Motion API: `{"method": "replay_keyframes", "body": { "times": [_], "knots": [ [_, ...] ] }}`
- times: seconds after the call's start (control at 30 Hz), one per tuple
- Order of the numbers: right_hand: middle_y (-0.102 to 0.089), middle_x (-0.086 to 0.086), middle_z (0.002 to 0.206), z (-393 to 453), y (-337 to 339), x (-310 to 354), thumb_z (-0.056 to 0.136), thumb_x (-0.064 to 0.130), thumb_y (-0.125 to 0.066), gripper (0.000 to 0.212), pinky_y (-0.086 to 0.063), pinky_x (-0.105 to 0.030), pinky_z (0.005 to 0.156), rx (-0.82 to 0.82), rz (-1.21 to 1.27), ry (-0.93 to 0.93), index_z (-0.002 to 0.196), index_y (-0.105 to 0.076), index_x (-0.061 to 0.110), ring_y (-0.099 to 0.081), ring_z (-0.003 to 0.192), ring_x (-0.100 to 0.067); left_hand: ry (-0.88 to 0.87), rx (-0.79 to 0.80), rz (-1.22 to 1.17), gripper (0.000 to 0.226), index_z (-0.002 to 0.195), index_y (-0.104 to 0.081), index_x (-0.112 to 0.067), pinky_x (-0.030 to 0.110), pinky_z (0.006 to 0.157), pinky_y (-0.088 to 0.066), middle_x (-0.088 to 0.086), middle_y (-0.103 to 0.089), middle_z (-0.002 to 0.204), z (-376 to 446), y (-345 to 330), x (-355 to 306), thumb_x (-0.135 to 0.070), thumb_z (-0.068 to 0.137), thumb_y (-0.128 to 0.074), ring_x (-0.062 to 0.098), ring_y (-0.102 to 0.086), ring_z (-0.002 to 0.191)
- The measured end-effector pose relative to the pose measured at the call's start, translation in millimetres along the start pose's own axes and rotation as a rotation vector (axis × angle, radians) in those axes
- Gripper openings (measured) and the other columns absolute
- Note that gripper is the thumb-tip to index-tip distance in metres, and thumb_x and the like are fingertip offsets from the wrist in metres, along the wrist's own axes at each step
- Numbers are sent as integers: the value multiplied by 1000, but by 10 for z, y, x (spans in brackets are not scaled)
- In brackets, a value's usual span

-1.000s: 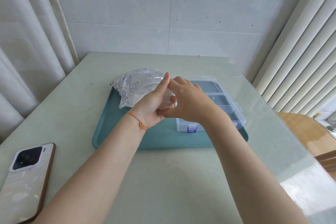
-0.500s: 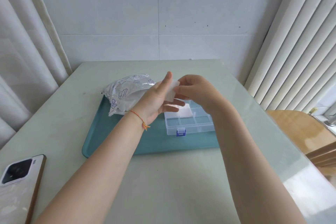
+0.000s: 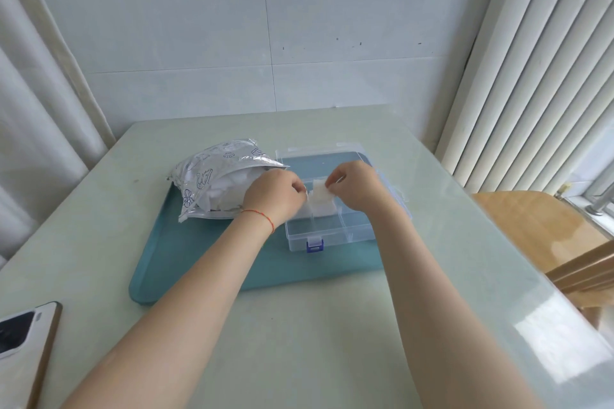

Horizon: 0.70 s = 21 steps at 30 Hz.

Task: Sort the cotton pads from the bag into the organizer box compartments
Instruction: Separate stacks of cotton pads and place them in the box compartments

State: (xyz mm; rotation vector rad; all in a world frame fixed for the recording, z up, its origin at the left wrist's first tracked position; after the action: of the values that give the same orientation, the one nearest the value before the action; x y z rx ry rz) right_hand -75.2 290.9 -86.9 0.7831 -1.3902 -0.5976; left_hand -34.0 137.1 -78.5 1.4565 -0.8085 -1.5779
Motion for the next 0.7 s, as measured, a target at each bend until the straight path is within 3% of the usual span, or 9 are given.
{"method": "replay_keyframes", "body": {
  "times": [0.1,0.2,0.3,0.43,0.5,0.6,0.7],
  "knots": [
    [-65,5,86,-6,-52,-17,89,11,-54,22,-55,-41,87,22,-73,-20,87,-72,24,-64,92,-23,-27,-7,20,22,93,-76,-29,32,83,-52,-2,-68,104,2,-26,10,-24,86,-56,21,-61,99],
    [-70,4,99,-16,-59,-5,89,9,-48,31,-53,-40,89,43,-117,-15,89,-73,27,-63,91,-22,-150,-50,26,23,91,-76,-27,33,84,-48,1,-62,92,-1,-47,-41,-23,89,-54,23,-54,102],
    [-70,4,103,-41,-82,5,89,11,-42,37,-46,-37,94,105,-181,1,91,-74,30,-61,86,-20,-202,-3,94,29,94,-76,-24,33,86,-44,4,-56,92,0,-123,-77,-27,93,-47,24,-48,104],
    [-72,-1,106,-15,-112,-23,88,21,-45,32,-44,-40,99,137,-163,-2,99,-75,20,-64,95,-23,-208,85,185,39,96,-73,-25,36,92,-39,3,-48,98,-18,-234,-75,-34,99,-35,26,-42,107],
    [-71,-6,95,2,-93,-27,87,22,-44,34,-42,-36,91,96,-186,-10,103,-72,12,-58,82,-23,-201,110,219,40,90,-70,-24,38,93,-37,2,-45,98,-30,-268,-71,-34,100,-33,26,-40,107],
    [-51,0,71,-10,-83,-16,90,26,-42,36,-33,-36,80,92,-248,-20,101,-71,7,-45,72,-22,-197,112,226,40,87,-67,-22,38,93,-36,3,-44,99,-36,-271,-83,-32,101,-31,26,-39,107],
    [-43,0,66,-30,-56,46,94,26,-37,36,-29,-36,78,96,-324,-26,84,-63,4,-42,75,-23,-260,46,182,36,93,-70,-20,37,91,-37,2,-46,95,-66,-182,-96,-31,100,-37,26,-45,104]
  ]
}}
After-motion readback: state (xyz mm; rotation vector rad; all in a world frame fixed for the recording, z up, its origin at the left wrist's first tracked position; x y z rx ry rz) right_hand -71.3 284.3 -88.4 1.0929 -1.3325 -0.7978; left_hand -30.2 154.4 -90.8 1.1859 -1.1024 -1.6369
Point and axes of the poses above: each hand's wrist, its own z-axis towards the middle knuckle, its own y-axis out of the back of the hand, x = y × z, the point moved 6 cm from there along z, towards the middle knuckle
